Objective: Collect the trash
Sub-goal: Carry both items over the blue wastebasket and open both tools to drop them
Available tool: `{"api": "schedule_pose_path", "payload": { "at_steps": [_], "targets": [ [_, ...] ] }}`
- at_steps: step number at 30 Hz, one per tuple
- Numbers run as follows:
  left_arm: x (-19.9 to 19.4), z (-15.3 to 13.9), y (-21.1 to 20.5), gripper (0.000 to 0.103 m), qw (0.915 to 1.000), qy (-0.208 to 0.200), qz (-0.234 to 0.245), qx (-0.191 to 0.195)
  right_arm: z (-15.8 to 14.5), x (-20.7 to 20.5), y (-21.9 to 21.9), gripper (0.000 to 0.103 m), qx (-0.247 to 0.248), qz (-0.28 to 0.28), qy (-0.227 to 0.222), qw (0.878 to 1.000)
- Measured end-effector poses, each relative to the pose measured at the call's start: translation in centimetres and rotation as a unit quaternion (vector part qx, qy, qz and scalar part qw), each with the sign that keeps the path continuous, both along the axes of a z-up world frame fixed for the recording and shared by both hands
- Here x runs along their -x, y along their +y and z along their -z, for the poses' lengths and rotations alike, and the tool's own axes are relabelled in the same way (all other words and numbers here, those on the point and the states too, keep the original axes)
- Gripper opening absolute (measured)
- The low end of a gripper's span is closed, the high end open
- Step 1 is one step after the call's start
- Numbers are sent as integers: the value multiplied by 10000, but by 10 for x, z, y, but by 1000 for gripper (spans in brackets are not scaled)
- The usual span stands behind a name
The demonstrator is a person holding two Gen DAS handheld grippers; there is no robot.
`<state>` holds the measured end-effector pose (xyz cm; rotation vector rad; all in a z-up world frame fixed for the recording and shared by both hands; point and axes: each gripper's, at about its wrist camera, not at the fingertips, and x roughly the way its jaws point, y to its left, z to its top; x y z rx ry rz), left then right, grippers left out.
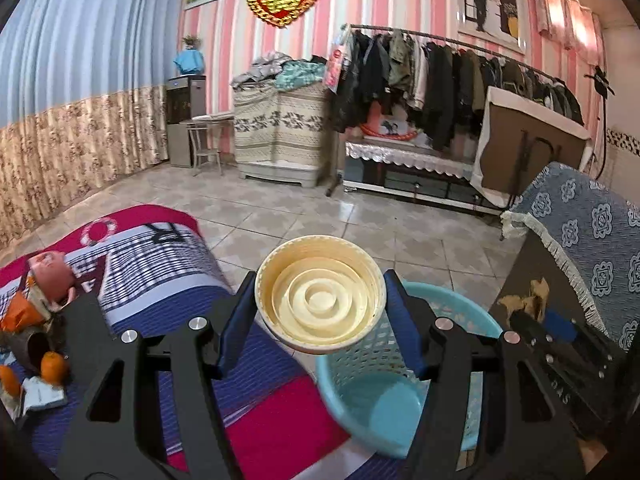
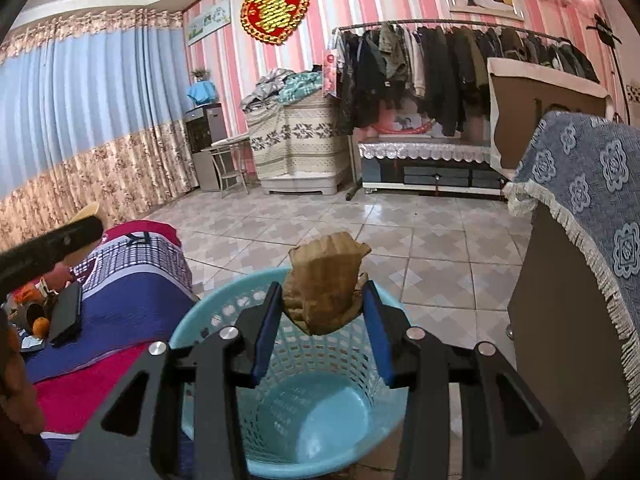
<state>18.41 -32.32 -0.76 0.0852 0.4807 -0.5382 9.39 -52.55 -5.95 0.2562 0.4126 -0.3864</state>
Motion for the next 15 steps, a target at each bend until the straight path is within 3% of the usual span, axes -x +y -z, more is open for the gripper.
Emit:
{"api": "schedule_pose_path", "payload": {
  "at_steps": [4,9,15],
  "targets": [
    [-5,10,-25,61,9998,-19,201,-88,1,-3,-12,41,-137,92,-131,9998],
    [-15,51,-51,61,9975,206,413,-530,11,-15,-23,41,-181,90,44,9998],
    [-20,68,-68,61,9952,187,555,-790,20,-10,-22,41,-271,257,253,9990]
  ]
}}
